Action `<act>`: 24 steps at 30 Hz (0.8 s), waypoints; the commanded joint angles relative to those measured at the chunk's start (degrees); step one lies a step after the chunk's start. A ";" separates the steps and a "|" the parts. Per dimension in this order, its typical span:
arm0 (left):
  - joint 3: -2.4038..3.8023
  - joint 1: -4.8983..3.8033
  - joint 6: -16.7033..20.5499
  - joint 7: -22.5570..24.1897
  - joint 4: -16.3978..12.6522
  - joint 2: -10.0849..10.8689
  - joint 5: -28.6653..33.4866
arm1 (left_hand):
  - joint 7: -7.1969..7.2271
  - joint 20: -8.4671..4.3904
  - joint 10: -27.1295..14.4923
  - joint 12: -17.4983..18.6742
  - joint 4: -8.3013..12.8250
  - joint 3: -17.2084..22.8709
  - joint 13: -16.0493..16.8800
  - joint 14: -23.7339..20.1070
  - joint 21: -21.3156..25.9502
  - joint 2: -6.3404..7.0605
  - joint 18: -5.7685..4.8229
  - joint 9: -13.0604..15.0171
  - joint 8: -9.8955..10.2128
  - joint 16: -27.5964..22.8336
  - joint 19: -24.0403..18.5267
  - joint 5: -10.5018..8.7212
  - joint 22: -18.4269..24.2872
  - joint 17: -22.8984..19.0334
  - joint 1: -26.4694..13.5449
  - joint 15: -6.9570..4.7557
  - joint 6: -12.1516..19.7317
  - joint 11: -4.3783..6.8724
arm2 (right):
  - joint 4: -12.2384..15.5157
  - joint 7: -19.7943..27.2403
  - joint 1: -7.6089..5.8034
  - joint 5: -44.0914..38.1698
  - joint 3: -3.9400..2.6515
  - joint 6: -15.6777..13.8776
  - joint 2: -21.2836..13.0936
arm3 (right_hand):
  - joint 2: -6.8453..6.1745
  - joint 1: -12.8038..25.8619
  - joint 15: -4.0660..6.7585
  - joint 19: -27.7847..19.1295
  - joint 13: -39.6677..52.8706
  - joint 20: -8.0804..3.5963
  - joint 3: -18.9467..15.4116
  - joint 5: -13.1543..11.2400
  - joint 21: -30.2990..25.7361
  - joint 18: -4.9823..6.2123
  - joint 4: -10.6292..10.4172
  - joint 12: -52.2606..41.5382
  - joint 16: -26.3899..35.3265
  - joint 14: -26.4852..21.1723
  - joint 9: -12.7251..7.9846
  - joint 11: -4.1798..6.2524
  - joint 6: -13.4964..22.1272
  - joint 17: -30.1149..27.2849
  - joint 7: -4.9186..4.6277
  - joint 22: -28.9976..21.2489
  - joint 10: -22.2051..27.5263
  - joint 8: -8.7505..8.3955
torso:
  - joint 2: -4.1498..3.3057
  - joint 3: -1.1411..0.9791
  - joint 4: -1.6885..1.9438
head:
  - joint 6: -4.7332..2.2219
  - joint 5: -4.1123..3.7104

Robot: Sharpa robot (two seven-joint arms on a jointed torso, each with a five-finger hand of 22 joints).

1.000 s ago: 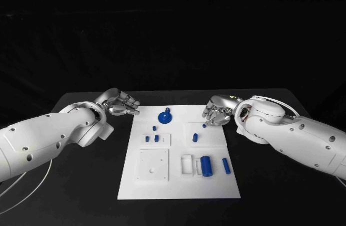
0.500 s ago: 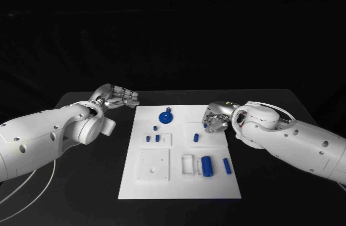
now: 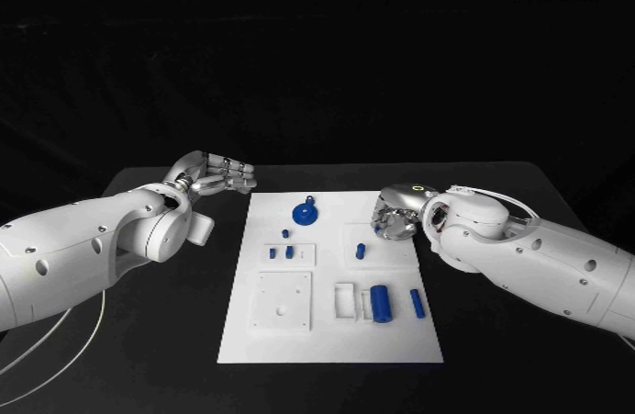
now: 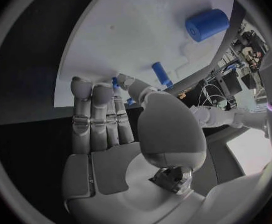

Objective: Assemble the parts on the task board

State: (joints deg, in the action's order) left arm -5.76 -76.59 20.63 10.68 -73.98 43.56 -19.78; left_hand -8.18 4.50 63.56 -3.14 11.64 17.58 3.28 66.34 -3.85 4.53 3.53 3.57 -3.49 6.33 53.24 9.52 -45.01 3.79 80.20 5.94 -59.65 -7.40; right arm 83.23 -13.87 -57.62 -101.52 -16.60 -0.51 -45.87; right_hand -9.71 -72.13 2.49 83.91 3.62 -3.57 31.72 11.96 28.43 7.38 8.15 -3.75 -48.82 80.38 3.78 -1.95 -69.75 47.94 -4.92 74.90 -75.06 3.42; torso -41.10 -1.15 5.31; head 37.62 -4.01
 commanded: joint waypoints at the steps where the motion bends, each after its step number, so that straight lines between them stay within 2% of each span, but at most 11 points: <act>1: 0.07 -0.09 0.13 1.06 -0.14 -0.06 1.05 | -0.21 0.35 0.24 -0.23 0.41 -0.09 0.03 0.38 -0.07 -0.20 -0.02 -0.02 -0.13 -0.29 0.06 0.25 0.04 0.08 -0.22 0.14 -0.14 -0.19 | -0.22 -0.51 0.62 -1.66 0.72 1.53 0.43 | 0.55 0.10 0.45 2.69 -0.05 -0.48 0.47 -0.63 0.22 0.12 0.16 0.19 -0.16 0.13 0.08 0.05 -0.56 -0.07 0.05 2.83 -0.47 0.25 | -0.02 -0.01 -0.04 | 0.03 -0.01; 6: 0.07 -0.09 0.04 0.92 -0.11 -0.08 1.06 | -0.21 0.35 0.14 -0.21 0.44 -0.14 0.02 0.39 -0.07 -0.21 -0.03 -0.02 -0.12 -0.35 0.08 0.24 0.12 0.08 -0.25 0.14 -0.15 -0.22 | -0.39 -1.40 0.63 -2.93 1.38 1.71 0.85 | 0.76 0.16 0.71 2.70 -0.01 -0.76 0.36 -0.66 0.73 -0.18 0.58 0.14 -0.09 0.21 0.14 0.41 -1.63 -0.03 0.31 2.86 -1.43 0.30 | -0.02 0.03 0.03 | 0.13 -0.11; 10: 0.07 -0.10 -0.08 0.77 -0.06 -0.06 1.06 | -0.21 0.33 0.12 -0.23 0.50 -0.14 0.03 0.44 -0.09 -0.26 -0.02 -0.02 -0.13 -0.34 0.10 0.25 0.15 0.09 -0.18 0.13 -0.19 -0.23 | -0.37 -2.44 0.63 -4.27 1.77 1.10 1.04 | 1.36 -0.35 1.08 2.75 0.11 -1.10 0.41 0.57 1.22 -0.42 1.28 0.24 0.01 0.35 0.34 0.87 -3.12 -0.01 0.56 2.95 -2.97 0.33 | -0.01 0.01 0.02 | 0.28 -0.11; 12: 0.07 -0.10 -0.08 0.70 -0.02 -0.05 1.06 | -0.21 0.33 0.10 -0.23 0.52 -0.14 0.03 0.43 -0.09 -0.26 -0.02 -0.02 -0.13 -0.35 0.10 0.26 0.15 0.09 -0.16 0.13 -0.19 -0.23 | -0.33 -2.97 0.63 -4.94 1.86 0.52 1.08 | 1.70 -0.73 1.23 2.78 0.16 -1.30 1.08 1.07 1.60 -0.55 1.97 0.23 0.09 0.44 0.39 0.96 -3.59 0.00 0.59 3.04 -3.60 0.31 | -0.01 0.01 0.01 | 0.27 -0.08; 16: 0.06 -0.10 -0.13 0.63 0.09 -0.01 1.06 | -0.21 0.32 0.05 -0.22 0.61 -0.16 0.02 0.40 -0.10 -0.26 -0.02 -0.03 -0.11 -0.39 0.08 0.29 0.16 0.08 -0.08 0.14 -0.18 -0.24 | -0.11 -3.89 0.63 -6.04 1.96 -1.18 1.10 | 1.87 -0.05 1.44 2.80 0.18 -1.59 3.27 0.44 2.50 -0.77 3.08 0.22 0.42 0.83 0.44 1.17 -4.26 0.00 0.81 3.15 -4.40 0.28 | -0.01 0.02 -0.05 | 0.31 -0.02; 24: 0.06 -0.10 -0.23 0.66 0.48 0.05 1.06 | -0.21 0.30 -0.02 -0.23 0.68 -0.22 0.03 0.42 -0.15 -0.42 -0.02 -0.02 -0.14 -0.43 0.06 0.39 0.05 0.08 -0.04 0.14 -0.30 -0.27 | 0.99 -4.23 0.63 -6.24 1.89 -4.68 0.65 | 1.80 0.59 1.63 2.89 0.19 -1.80 5.06 -0.92 4.13 -0.88 3.78 0.23 0.93 1.61 0.53 1.32 -4.75 0.04 0.99 3.26 -4.94 0.27 | 0.04 -0.04 -0.05 | 0.23 0.18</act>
State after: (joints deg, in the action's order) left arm -5.76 -76.60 20.59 10.72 -73.51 43.62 -19.17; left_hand -8.18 4.50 63.56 -3.14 11.99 17.23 3.27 66.34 -3.85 4.53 3.53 3.57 -3.49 5.98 53.24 9.71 -44.95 3.78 80.20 5.94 -59.65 -7.40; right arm 84.19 -17.24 -57.38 -106.81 -14.96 -4.54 -45.17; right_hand -8.21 -71.74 4.12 84.03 3.70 -4.93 36.40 11.10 32.32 5.69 11.95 -3.20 -48.10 81.60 4.17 -0.61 -74.19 47.95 -3.87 74.94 -79.45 3.35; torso -41.11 -1.16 5.27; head 37.90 -3.87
